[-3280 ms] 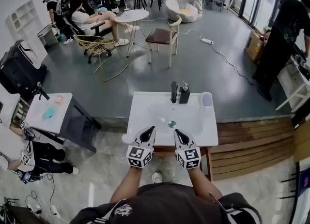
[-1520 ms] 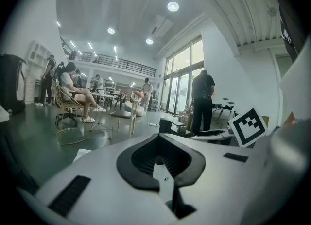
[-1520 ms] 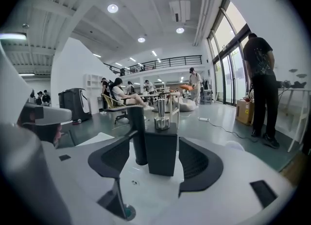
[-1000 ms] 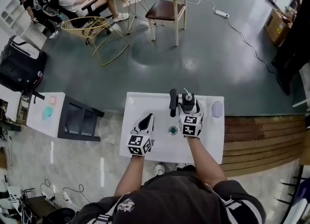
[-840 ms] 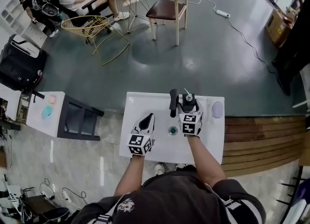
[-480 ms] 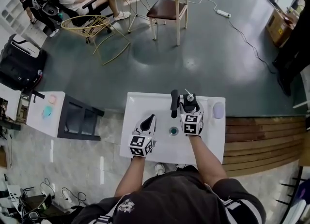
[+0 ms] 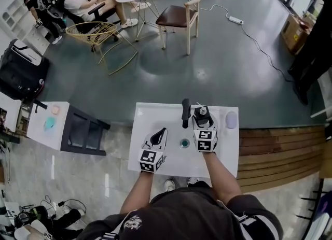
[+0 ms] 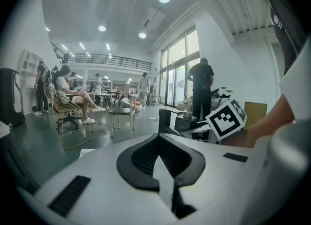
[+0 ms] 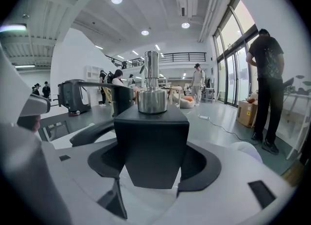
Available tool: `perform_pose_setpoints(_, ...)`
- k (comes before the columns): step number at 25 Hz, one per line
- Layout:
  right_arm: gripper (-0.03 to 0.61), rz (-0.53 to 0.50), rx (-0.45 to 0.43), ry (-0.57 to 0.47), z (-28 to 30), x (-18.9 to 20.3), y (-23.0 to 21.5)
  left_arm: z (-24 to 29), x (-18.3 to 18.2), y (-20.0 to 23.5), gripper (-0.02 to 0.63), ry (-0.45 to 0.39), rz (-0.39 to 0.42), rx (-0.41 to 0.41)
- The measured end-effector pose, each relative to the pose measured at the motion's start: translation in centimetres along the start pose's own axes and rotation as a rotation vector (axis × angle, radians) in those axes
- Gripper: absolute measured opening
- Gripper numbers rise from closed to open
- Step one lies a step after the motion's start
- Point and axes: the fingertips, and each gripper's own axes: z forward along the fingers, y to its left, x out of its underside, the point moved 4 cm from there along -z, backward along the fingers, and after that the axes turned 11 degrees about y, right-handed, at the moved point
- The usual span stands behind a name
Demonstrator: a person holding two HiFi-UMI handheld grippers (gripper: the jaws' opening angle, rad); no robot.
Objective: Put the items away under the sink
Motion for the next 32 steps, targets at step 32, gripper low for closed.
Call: perform_pose_setpoints(32, 0.325, 0.017, 0.028, -0.222, -25.5, 7.4, 12.7, -16.8, 4.2, -5.8, 0.008, -0.122, 0.055, 0.173)
